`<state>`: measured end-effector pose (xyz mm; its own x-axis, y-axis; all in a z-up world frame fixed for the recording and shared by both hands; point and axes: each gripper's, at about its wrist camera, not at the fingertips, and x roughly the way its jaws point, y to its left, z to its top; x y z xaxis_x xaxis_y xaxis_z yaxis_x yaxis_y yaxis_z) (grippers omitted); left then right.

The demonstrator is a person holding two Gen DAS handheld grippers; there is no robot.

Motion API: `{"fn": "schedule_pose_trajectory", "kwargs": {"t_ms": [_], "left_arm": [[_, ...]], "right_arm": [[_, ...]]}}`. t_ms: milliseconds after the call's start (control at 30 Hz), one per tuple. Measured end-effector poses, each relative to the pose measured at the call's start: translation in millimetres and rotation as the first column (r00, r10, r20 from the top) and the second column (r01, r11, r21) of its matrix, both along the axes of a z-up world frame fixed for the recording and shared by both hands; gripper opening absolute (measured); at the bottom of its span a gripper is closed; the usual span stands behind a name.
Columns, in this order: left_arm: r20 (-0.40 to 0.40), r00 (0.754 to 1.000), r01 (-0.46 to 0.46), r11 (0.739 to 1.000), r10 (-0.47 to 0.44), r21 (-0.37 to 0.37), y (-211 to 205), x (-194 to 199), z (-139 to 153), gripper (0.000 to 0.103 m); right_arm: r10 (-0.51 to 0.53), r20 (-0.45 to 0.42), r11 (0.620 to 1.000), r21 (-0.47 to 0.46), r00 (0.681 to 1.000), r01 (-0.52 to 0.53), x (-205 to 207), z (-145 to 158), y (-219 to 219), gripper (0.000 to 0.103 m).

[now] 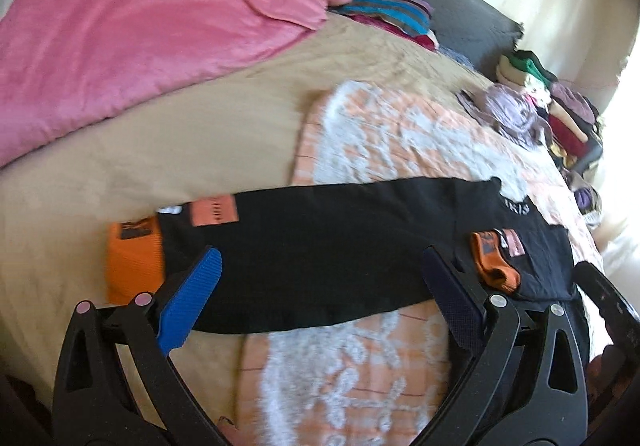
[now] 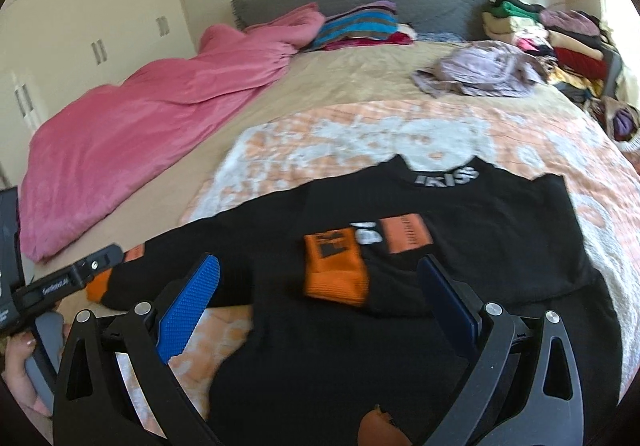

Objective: Fold small clothes
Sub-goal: 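Grasp the orange cuff of the other sleeve with the left gripper, then fold the held sleeve across the sweatshirt body with the left gripper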

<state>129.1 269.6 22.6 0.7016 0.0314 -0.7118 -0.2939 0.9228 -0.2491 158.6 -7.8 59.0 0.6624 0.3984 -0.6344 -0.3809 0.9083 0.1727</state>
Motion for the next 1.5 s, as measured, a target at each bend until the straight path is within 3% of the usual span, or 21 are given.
{"fn": "schedule_pose_trajectory", "kwargs": {"t_ms": [533,900,1133,1167,1200,1267,1367,1400,1500], "left_arm": [[-0.058,0.985,-0.163,0.986,0.164,0.026,69.8,-30.0,-15.2,0.094],[-0.124,0.964,-0.243,0.969,0.236,-0.040,110.0,-37.4,-45.6,0.094],[-0.114,0.964,-0.251,0.963,0.239,-0.097,113.8,-30.8,-63.9,0.093],[-0.112,0.967,-0.242,0.965,0.231,-0.101,111.6,-28.6,-65.9,0.081],[-0.113,0.968,-0.235,0.967,0.223,-0.102,109.6,-26.4,-67.5,0.062],[-0.125,0.969,-0.220,0.973,0.211,-0.067,101.5,-20.2,-70.4,0.051],[-0.095,0.980,-0.186,0.978,0.177,-0.093,95.3,-15.8,-69.1,0.017],[-0.079,0.984,-0.172,0.977,0.163,-0.125,93.9,-15.1,-67.7,0.015],[-0.042,0.987,-0.158,0.979,0.154,-0.125,87.8,-15.5,-58.5,0.011]], "right_arm": [[0.173,-0.009,0.985,-0.017,0.985,-0.173,-17.3,-3.8,77.9,0.098],[0.302,-0.045,0.949,-0.085,0.952,-0.304,-25.8,-25.5,124.0,0.098],[0.331,-0.076,0.937,-0.087,0.941,-0.337,-27.6,-41.2,137.8,0.098],[0.330,-0.081,0.938,-0.083,0.940,-0.336,-27.4,-43.2,137.4,0.098],[0.328,-0.085,0.939,-0.081,0.941,-0.335,-27.4,-44.5,136.9,0.098],[0.323,-0.090,0.941,-0.076,0.942,-0.330,-26.6,-46.7,134.2,0.098],[0.304,-0.101,0.948,-0.066,0.947,-0.311,-23.6,-50.1,127.0,0.098],[0.297,-0.107,0.951,-0.059,0.949,-0.304,-22.2,-51.1,123.5,0.098],[0.275,-0.114,0.959,-0.045,0.955,-0.281,-19.3,-52.0,112.9,0.098]]}}
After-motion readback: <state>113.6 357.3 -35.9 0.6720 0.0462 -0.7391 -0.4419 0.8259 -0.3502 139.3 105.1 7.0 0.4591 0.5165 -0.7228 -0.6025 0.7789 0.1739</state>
